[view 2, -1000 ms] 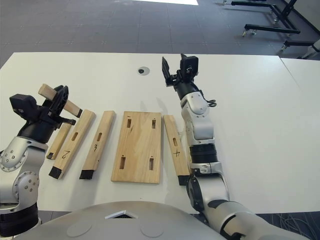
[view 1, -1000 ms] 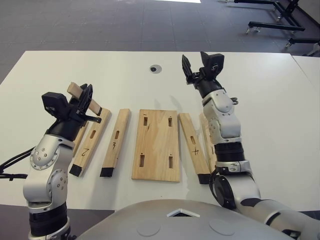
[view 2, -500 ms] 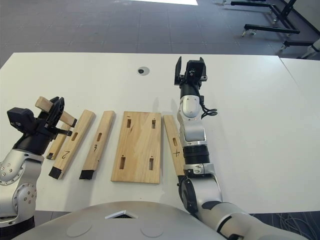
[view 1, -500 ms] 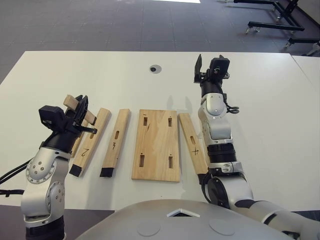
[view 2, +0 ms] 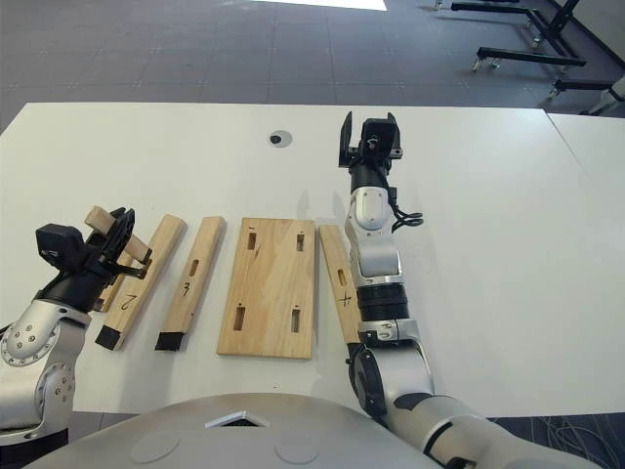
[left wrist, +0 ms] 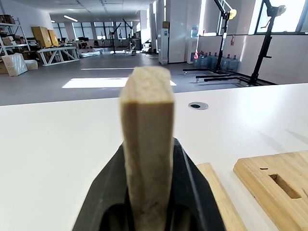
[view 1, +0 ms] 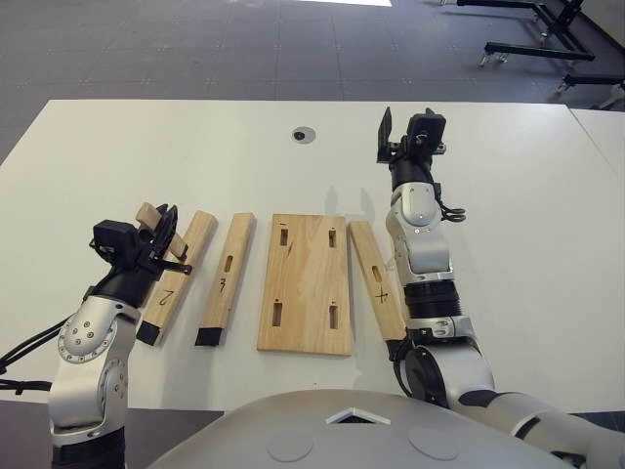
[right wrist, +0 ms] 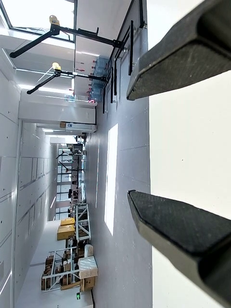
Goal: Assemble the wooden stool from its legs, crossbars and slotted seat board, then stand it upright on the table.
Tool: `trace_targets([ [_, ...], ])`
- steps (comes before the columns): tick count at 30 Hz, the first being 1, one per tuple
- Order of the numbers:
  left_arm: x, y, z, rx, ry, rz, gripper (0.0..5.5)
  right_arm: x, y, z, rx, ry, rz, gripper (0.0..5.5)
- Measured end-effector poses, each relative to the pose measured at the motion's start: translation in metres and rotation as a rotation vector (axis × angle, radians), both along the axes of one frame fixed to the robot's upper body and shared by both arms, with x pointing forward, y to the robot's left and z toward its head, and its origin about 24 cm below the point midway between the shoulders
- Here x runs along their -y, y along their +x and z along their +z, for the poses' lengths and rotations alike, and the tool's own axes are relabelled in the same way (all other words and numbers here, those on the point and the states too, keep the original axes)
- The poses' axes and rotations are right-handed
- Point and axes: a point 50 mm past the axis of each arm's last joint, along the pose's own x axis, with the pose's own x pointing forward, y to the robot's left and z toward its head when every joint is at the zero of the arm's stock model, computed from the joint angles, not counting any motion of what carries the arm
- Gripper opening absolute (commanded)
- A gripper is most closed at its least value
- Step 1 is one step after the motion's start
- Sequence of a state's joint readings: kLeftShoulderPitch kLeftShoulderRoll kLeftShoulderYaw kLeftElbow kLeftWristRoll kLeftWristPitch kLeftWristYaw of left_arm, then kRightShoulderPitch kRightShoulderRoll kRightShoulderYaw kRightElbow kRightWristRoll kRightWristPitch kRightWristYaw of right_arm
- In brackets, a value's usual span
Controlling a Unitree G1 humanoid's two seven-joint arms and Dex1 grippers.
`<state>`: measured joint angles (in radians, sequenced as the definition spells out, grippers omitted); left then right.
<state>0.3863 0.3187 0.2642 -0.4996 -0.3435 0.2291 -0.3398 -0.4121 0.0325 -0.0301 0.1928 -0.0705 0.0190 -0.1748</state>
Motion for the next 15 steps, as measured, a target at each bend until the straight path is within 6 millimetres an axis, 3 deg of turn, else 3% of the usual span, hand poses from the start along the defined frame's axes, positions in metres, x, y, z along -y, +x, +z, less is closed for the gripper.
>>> trace_targets([
  [15, -0.006, -0.001, -0.015, -0.037, -0.002, 0.039, 0.39, -0.001, 0.000, 0.000, -0.001, -0.001, 0.009, 3.45],
])
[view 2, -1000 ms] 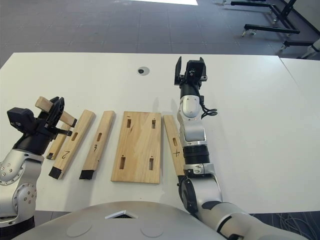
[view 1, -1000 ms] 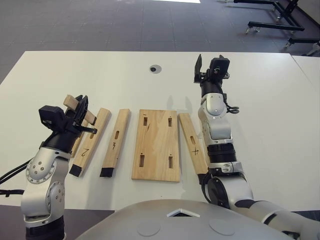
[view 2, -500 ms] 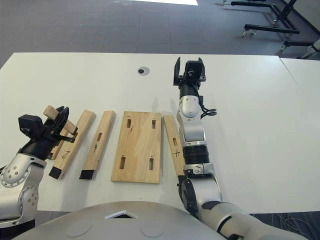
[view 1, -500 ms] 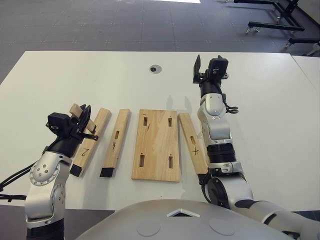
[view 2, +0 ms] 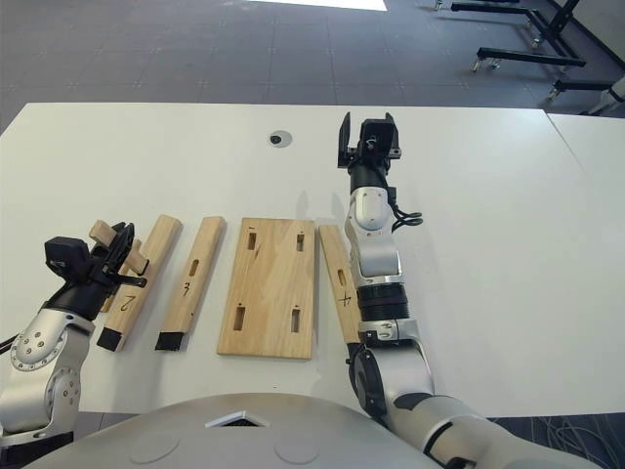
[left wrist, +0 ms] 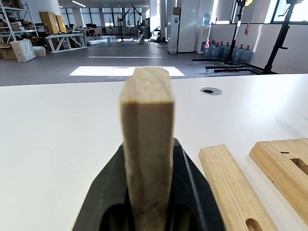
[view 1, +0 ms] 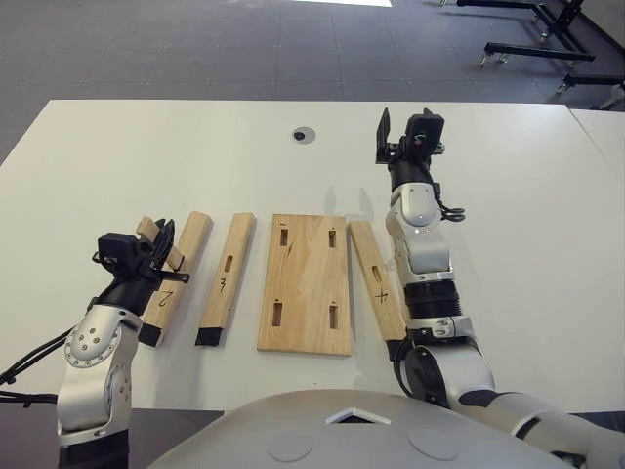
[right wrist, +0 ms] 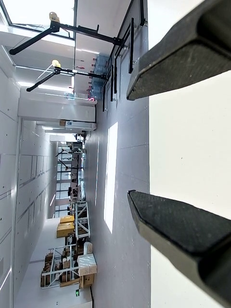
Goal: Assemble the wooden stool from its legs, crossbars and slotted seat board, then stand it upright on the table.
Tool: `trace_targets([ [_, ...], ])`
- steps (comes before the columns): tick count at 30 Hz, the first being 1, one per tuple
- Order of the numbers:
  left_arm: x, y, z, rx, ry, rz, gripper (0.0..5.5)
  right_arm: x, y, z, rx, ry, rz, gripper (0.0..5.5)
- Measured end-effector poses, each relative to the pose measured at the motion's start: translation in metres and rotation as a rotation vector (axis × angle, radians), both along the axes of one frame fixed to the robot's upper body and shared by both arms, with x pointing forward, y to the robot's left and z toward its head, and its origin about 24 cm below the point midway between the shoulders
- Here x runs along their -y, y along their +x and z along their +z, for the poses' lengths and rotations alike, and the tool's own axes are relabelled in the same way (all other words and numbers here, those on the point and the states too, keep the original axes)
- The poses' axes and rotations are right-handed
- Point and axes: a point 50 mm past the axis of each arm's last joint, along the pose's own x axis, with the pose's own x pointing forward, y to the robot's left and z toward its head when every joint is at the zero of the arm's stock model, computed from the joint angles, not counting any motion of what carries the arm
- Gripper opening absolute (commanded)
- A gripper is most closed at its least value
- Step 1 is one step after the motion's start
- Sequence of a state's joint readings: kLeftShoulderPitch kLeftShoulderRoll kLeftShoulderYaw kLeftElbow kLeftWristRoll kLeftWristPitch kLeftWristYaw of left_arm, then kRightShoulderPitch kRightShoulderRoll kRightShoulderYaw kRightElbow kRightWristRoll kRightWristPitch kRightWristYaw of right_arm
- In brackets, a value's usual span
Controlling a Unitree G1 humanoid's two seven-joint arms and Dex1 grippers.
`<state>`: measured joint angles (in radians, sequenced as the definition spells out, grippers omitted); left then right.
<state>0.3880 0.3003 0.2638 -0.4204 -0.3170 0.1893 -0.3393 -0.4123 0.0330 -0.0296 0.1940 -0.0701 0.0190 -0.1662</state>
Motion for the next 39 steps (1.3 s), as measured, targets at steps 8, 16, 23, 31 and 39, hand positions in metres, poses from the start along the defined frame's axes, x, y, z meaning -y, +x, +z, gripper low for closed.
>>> trace_targets([
  [8, 0.012, 0.011, -0.006, -0.005, 0.004, -0.060, 0.91, 0.000, 0.001, -0.004, -0.020, -0.005, 0.018, 3.45],
  [16, 0.009, 0.024, 0.014, 0.061, -0.011, -0.072, 1.95, 0.000, 0.001, -0.005, -0.025, -0.009, 0.027, 3.45],
  [23, 0.017, 0.039, 0.068, 0.233, 0.009, -0.137, 1.95, 0.001, 0.001, -0.006, -0.025, -0.003, 0.018, 3.45],
  [31, 0.023, 0.049, 0.103, 0.310, -0.014, -0.175, 1.95, 0.000, 0.002, -0.003, -0.010, 0.002, 0.021, 3.45],
  [39, 0.013, 0.053, 0.124, 0.364, -0.032, -0.151, 1.95, 0.000, 0.002, -0.003, -0.003, 0.004, 0.019, 3.45],
])
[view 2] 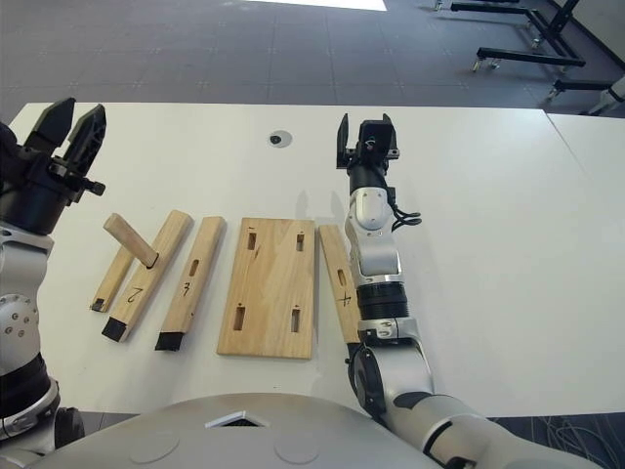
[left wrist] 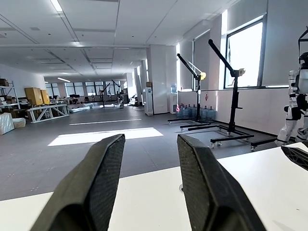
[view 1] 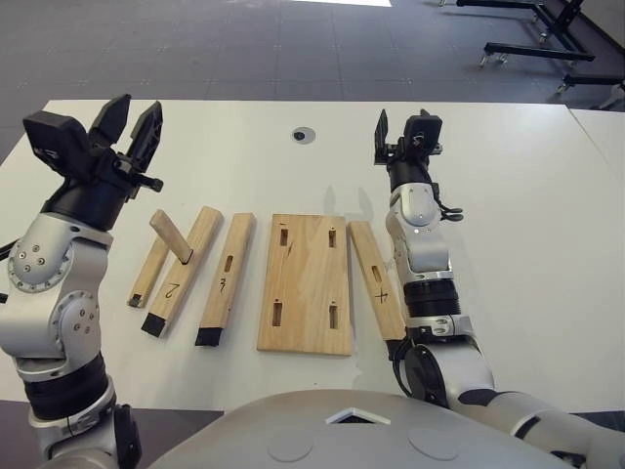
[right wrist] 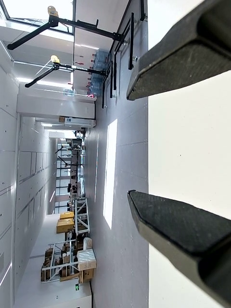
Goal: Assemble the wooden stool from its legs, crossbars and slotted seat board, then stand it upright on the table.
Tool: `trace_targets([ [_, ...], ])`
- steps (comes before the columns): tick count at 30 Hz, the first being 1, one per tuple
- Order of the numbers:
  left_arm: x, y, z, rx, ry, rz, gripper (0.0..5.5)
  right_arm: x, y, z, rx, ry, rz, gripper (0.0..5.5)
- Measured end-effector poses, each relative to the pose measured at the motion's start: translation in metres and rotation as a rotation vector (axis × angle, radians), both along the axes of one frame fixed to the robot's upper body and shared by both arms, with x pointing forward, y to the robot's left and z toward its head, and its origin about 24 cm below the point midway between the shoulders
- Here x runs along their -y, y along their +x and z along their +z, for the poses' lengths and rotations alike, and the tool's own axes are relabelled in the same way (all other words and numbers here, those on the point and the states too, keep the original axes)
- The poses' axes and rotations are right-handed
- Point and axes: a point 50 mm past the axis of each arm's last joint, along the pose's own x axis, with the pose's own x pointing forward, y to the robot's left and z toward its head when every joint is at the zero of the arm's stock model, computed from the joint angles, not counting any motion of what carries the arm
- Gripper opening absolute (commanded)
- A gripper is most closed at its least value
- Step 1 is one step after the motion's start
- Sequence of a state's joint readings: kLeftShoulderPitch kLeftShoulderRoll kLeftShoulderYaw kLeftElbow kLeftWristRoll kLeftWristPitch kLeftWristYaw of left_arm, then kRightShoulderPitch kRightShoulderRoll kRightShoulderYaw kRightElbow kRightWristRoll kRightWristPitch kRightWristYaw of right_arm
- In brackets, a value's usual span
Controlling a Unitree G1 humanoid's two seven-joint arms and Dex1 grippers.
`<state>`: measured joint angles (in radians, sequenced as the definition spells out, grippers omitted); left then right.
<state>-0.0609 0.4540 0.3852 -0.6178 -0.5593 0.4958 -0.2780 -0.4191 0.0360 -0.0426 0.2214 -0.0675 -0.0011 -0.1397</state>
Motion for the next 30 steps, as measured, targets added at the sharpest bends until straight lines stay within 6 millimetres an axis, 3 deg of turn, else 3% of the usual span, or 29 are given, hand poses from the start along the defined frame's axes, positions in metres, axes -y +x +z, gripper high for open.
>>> trace_targets([
  [8, 0.011, 0.004, 0.000, -0.018, -0.010, -0.033, 1.95, 0.000, 0.001, 0.000, 0.000, 0.000, 0.002, 3.45],
  [11, 0.013, 0.005, -0.009, -0.064, 0.002, -0.032, 1.95, 0.001, 0.001, 0.000, -0.002, 0.004, 0.003, 3.45],
  [14, 0.018, 0.011, -0.055, -0.272, 0.064, -0.041, 1.95, 0.000, 0.003, -0.001, -0.009, -0.002, 0.011, 3.45],
  [20, 0.012, 0.019, -0.080, -0.289, 0.152, -0.008, 1.95, 0.004, 0.008, 0.004, 0.003, -0.017, 0.031, 3.45],
  [22, 0.012, 0.011, -0.114, -0.455, 0.114, -0.014, 1.95, 0.005, 0.008, 0.004, 0.002, -0.013, 0.034, 3.45],
  [23, 0.014, 0.008, -0.121, -0.487, 0.097, -0.021, 1.95, 0.006, 0.008, 0.004, 0.002, -0.014, 0.031, 3.45],
  [30, 0.009, 0.021, -0.078, -0.272, 0.015, -0.014, 1.95, 0.001, 0.007, 0.006, 0.025, -0.008, 0.040, 3.45],
])
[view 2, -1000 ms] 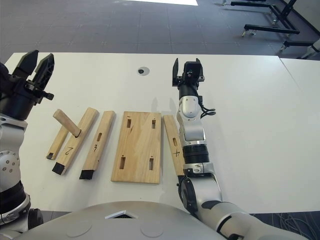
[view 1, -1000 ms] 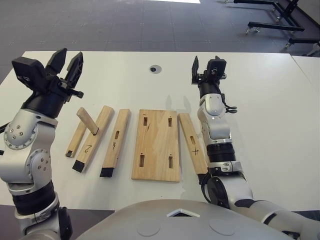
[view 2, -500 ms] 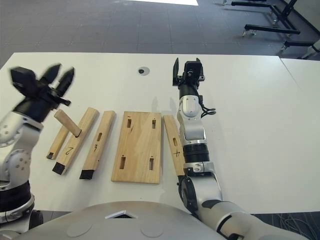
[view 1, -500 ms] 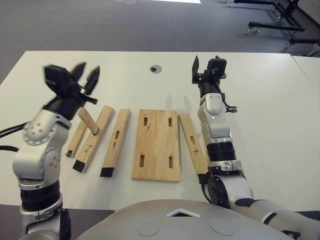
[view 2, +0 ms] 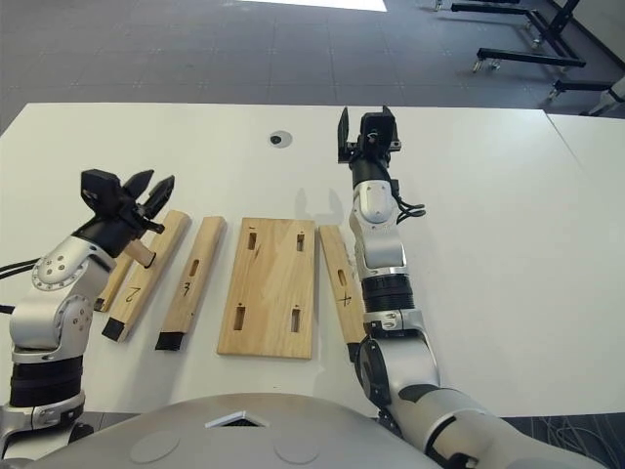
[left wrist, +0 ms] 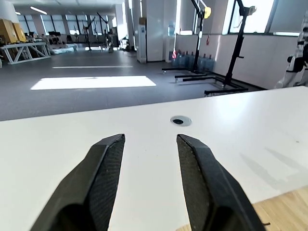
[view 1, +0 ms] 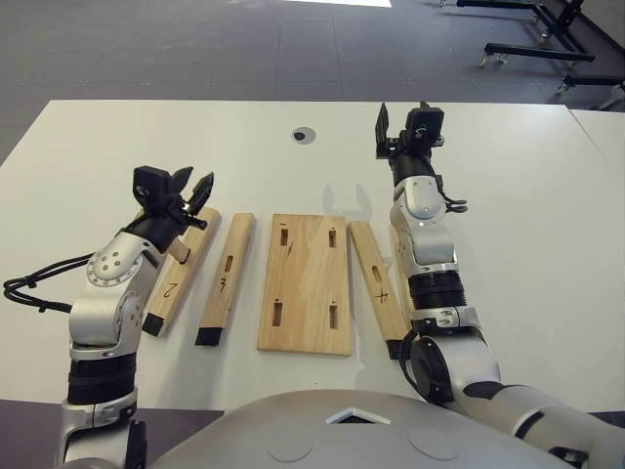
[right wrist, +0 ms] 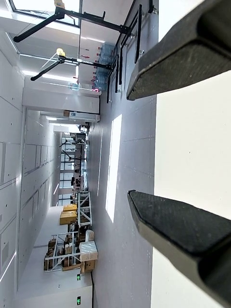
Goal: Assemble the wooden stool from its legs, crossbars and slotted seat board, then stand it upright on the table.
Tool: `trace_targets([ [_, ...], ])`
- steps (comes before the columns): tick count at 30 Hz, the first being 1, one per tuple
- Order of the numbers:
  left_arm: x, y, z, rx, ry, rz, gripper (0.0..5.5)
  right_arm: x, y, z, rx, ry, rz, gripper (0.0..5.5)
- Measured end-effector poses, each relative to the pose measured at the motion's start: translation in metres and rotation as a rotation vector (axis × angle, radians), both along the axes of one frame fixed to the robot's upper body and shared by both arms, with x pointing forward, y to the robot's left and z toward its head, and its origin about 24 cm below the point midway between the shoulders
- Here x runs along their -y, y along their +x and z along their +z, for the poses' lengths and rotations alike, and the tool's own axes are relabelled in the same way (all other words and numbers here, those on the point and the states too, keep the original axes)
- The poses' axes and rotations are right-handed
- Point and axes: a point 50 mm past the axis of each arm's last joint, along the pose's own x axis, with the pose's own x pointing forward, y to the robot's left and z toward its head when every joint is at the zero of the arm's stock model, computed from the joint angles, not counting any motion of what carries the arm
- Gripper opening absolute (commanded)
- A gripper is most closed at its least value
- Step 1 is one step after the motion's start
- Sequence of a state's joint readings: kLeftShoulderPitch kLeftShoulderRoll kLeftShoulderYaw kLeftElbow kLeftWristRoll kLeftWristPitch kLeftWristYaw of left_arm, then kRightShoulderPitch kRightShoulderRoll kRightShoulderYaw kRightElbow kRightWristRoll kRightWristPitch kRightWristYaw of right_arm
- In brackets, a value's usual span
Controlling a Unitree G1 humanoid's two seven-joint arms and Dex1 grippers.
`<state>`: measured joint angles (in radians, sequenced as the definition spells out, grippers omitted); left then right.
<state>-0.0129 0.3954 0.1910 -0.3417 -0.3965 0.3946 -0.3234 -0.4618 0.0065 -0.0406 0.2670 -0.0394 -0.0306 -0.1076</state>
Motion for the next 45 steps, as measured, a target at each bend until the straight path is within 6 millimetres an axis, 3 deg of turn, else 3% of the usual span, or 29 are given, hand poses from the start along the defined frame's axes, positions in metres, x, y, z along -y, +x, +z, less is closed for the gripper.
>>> trace_targets([
  [9, 0.021, -0.001, 0.051, 0.218, -0.054, -0.060, 1.95, -0.004, 0.000, 0.002, 0.017, 0.003, 0.009, 3.45],
  [12, 0.001, -0.018, 0.076, 0.348, -0.052, 0.031, 1.95, -0.007, -0.001, 0.003, 0.027, -0.012, 0.015, 3.45],
  [14, -0.022, -0.039, 0.079, 0.383, -0.011, 0.100, 1.95, -0.004, -0.001, 0.003, 0.031, -0.024, 0.005, 3.45],
  [18, -0.067, -0.064, 0.071, 0.326, 0.037, 0.207, 1.95, 0.001, -0.005, -0.003, 0.017, -0.032, -0.013, 3.45],
  [21, -0.082, -0.077, 0.046, 0.178, 0.100, 0.192, 2.28, 0.000, -0.005, -0.004, 0.011, -0.034, -0.005, 3.45],
  [26, -0.106, -0.092, 0.029, 0.046, 0.142, 0.167, 3.00, 0.000, -0.008, -0.002, 0.020, -0.038, 0.003, 3.45],
  [29, -0.104, -0.107, 0.013, -0.060, 0.112, 0.068, 3.47, 0.001, -0.011, -0.007, 0.007, -0.038, -0.001, 3.45],
  [36, -0.082, -0.125, -0.028, -0.331, 0.143, -0.082, 3.47, 0.002, -0.016, -0.011, -0.011, -0.038, 0.000, 3.45],
  [41, -0.062, -0.122, -0.042, -0.434, 0.141, -0.109, 3.47, 0.002, -0.019, -0.014, -0.032, -0.041, -0.001, 3.45],
  [45, -0.059, -0.120, -0.044, -0.476, 0.160, -0.090, 3.47, 0.000, -0.020, -0.012, -0.023, -0.038, 0.006, 3.45],
])
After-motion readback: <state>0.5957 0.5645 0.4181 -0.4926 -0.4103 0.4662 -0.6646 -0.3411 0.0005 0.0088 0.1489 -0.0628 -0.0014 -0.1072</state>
